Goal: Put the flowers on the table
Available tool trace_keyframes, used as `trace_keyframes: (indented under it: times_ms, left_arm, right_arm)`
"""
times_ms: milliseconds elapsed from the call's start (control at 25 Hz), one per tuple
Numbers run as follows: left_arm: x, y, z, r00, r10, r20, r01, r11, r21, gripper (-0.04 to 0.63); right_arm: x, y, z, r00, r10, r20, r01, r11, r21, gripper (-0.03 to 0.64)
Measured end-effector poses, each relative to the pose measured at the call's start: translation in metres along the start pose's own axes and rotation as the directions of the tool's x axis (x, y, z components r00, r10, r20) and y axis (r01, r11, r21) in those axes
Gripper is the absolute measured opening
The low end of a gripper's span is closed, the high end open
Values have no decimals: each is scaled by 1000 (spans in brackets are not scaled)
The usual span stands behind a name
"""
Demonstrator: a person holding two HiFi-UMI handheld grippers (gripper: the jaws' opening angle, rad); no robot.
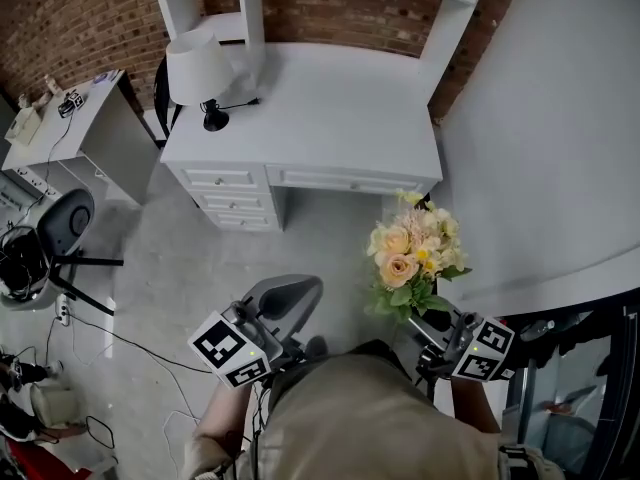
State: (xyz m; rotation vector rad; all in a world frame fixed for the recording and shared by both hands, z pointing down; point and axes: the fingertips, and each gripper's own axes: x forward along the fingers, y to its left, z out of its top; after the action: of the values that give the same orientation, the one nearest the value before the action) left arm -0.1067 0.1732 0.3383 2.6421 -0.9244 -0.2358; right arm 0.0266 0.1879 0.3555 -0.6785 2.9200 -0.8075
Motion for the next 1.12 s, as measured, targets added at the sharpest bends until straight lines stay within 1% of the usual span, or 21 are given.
trace_keyframes:
  times_ms: [240,520,720,1120]
  left_arm:
    - [2,10,7,1000,18,5,-18,1000,4,9]
    - [17,24,4,998,68,7,-68,998,14,9]
    - [47,29,7,997,72,-5,-72,997,26,10]
    - [98,42,14,994,90,-55,-88,995,41,11]
  right_arm:
    - [11,-11,14,1000,11,8,-11,1000,-22,60]
    - [19,-34,19,999,51,-13,-52,998,-37,60]
    - [15,-58,33,998,67,-15,-68,997,-37,60]
    - [7,-112,55,999,44,-1,-44,999,-23,60]
